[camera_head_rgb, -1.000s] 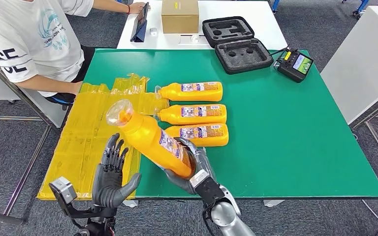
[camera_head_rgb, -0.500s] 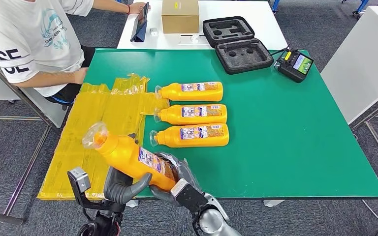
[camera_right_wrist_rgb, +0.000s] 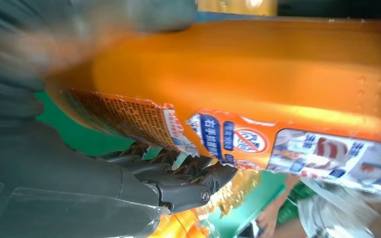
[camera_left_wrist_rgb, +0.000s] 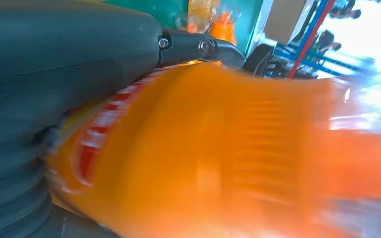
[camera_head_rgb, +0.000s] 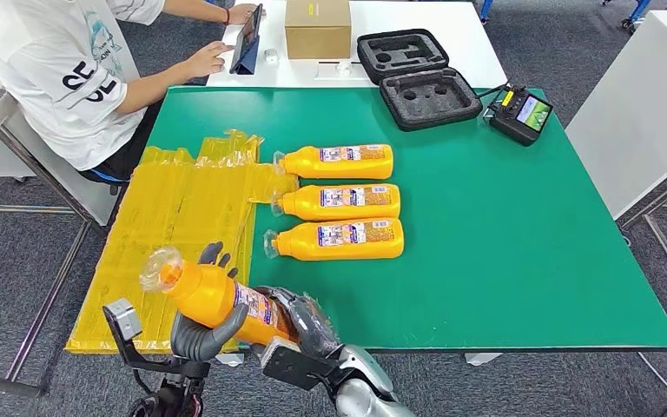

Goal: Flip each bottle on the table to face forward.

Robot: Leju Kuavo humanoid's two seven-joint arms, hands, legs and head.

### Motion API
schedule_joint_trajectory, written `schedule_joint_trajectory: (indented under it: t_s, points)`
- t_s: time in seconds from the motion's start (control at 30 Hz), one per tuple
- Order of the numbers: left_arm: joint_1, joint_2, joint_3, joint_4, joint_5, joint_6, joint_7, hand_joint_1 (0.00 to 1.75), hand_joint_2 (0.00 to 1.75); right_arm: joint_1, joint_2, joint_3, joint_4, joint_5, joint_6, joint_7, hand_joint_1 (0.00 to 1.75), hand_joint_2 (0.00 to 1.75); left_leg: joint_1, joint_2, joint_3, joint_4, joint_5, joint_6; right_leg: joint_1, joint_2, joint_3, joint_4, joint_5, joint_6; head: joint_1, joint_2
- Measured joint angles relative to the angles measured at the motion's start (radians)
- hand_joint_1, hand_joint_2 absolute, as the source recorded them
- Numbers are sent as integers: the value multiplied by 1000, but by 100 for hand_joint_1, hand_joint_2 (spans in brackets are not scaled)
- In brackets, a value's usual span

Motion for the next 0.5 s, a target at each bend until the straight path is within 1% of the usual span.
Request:
schedule_joint_trajectory:
  t_s: [0.1, 0.13, 0.2, 0.4, 0.47, 0.5]
  points:
    - [9, 1, 14, -12, 4, 0, -6, 142, 175, -6, 0, 2, 21, 16, 0, 10, 175, 175, 0, 0, 0, 0, 0, 0, 0, 0, 0, 0, 0, 0, 0, 0]
    - [12, 1, 17, -15, 6, 0, -7, 167, 175, -8, 0, 2, 26, 19, 0, 12, 175, 175, 0, 0, 0, 0, 0, 0, 0, 0, 0, 0, 0, 0, 0, 0]
    - [17, 1, 22, -19, 9, 0, -6, 175, 175, -12, 0, 2, 32, 25, -1, 14, 175, 175, 0, 0, 0, 0, 0, 0, 0, 0, 0, 0, 0, 0, 0, 0]
    - [26, 1, 29, -31, 2, -1, 0, 175, 175, -17, 0, -1, 34, 21, -16, 2, 175, 175, 0, 0, 0, 0, 0, 0, 0, 0, 0, 0, 0, 0, 0, 0]
    - [26, 1, 31, -34, -4, 0, 2, 175, 175, -17, 0, -2, 31, 17, -20, -4, 170, 175, 0, 0, 0, 0, 0, 0, 0, 0, 0, 0, 0, 0, 0, 0]
    - [25, 1, 32, -35, -7, 0, 3, 175, 175, -16, 0, -3, 28, 14, -22, -6, 127, 175, 0, 0, 0, 0, 0, 0, 0, 0, 0, 0, 0, 0, 0, 0]
